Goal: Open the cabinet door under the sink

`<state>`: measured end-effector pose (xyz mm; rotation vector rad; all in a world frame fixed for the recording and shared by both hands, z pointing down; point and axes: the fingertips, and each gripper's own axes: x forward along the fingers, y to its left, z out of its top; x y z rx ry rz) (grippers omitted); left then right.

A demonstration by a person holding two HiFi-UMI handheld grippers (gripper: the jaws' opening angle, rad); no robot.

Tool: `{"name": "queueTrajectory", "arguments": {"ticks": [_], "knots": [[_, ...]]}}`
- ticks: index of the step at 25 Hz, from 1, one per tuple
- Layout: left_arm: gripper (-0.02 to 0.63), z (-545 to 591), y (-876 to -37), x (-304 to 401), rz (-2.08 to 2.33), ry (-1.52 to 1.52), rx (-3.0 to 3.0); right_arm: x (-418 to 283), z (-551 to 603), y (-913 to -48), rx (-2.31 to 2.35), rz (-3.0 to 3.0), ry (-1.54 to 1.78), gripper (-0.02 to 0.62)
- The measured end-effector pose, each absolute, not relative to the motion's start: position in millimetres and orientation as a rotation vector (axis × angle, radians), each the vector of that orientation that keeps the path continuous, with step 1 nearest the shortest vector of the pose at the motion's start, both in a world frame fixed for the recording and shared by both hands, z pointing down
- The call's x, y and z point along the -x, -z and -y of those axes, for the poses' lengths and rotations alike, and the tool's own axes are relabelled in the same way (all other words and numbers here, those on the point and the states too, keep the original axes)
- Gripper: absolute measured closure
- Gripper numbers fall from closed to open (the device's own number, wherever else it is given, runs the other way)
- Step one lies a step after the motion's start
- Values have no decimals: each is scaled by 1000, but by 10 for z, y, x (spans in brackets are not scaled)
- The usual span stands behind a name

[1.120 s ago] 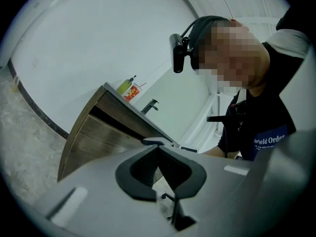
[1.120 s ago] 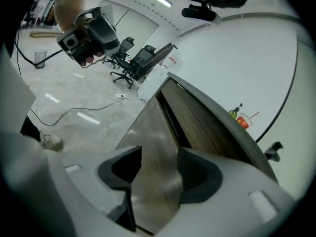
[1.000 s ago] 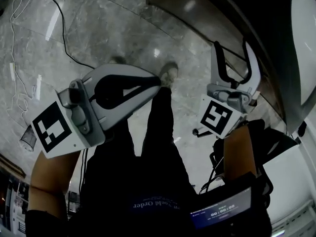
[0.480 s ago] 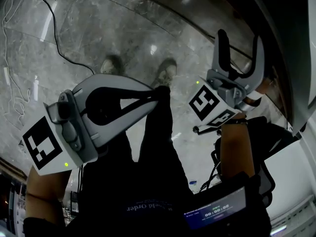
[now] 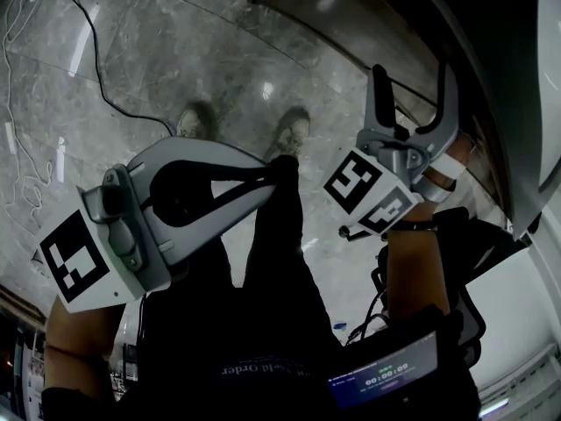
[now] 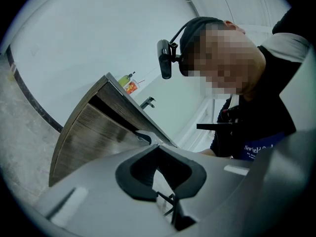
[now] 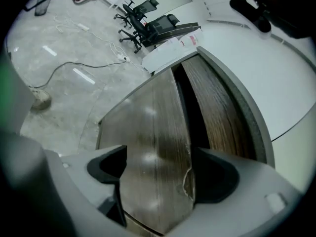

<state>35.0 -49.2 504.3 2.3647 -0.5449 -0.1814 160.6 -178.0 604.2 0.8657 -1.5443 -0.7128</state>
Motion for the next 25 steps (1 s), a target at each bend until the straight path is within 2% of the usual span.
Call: {"name": "queueTrajectory", "arguments": {"ticks": [6,15,16,17,20,23,25], "knots": [[606,509,-5004,-369,545,181,-2367,-1592,1626,-6089,-704,1700,525,194],[606,495,-4575,-210,545,225,-2368,-1395,1346,-5735,-499,1942,50,273],[606,496,-4527,-175,546,229,-2370,-1349,1085,-5846,-385,1939,-63,350],[606,497,-4502,-149,552,232,-2374,-1332,727,-6086,-243,1909,-144,497],[606,471,-4487,-134,572,224,-2372,-1477,-96,-6743,-23,1814,-160,494],[606,498,-4517,-114,577,238,-2344,-1458,63,-6625,-213,1916,-255,484],[606,496,-4530,-113,598,236,-2333,-1392,283,-6425,-325,1969,-151,466]]}}
